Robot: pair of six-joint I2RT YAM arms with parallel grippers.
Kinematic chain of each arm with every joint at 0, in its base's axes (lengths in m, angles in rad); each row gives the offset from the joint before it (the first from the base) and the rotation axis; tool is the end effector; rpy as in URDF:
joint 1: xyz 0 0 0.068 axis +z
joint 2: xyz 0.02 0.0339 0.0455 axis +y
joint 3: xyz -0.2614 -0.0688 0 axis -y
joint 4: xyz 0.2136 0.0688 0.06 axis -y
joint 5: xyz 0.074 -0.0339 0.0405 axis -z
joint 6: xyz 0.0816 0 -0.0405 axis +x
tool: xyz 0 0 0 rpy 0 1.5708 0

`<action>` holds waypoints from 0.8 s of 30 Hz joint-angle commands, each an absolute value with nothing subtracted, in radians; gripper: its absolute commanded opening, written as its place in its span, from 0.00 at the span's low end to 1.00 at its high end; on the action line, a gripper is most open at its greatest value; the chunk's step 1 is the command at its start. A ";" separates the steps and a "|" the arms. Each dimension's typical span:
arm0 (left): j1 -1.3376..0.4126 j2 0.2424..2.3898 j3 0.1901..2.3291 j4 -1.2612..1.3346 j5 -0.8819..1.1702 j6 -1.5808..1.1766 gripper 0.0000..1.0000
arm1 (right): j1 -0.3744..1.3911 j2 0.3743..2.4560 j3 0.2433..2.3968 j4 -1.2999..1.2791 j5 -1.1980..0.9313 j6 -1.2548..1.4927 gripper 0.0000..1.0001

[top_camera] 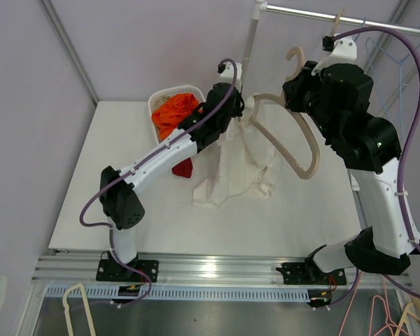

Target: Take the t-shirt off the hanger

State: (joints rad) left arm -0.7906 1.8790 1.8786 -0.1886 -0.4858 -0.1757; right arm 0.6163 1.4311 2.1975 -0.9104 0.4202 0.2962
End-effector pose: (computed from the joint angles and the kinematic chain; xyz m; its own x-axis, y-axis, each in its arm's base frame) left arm 0.3482 -0.2977 0.3950 -0.1836 -0.0342 -0.9824 0.2781 0.9567 -0.0853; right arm 0.2174 0.1132 0.5424 -0.1699 0.2062 -0.9636 -0.1555 0.9600 0.2329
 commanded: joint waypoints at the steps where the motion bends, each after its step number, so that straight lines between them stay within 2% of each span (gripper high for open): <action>1: -0.738 1.919 2.005 -0.320 -0.418 -0.224 0.01 | 0.629 1.375 2.224 -0.979 0.356 0.305 0.00; 5: -0.675 1.898 1.950 -0.347 -0.342 -0.299 0.01 | 0.629 1.292 2.174 -0.913 0.394 0.270 0.00; 9: -0.670 1.839 1.930 -0.336 -0.342 -0.259 0.01 | 0.629 1.299 2.177 -0.877 0.434 0.235 0.00; 14: -0.669 1.792 2.118 -0.405 -0.348 -0.192 0.01 | 0.629 1.324 2.122 -0.783 0.482 0.203 0.00; 17: -0.638 1.752 2.149 -0.353 -0.357 -0.178 0.01 | 0.627 1.350 2.100 -0.703 0.499 0.180 0.00; 24: -0.525 1.743 2.307 -0.238 -0.318 -0.173 0.01 | 0.618 1.499 2.241 -0.621 0.534 0.121 0.00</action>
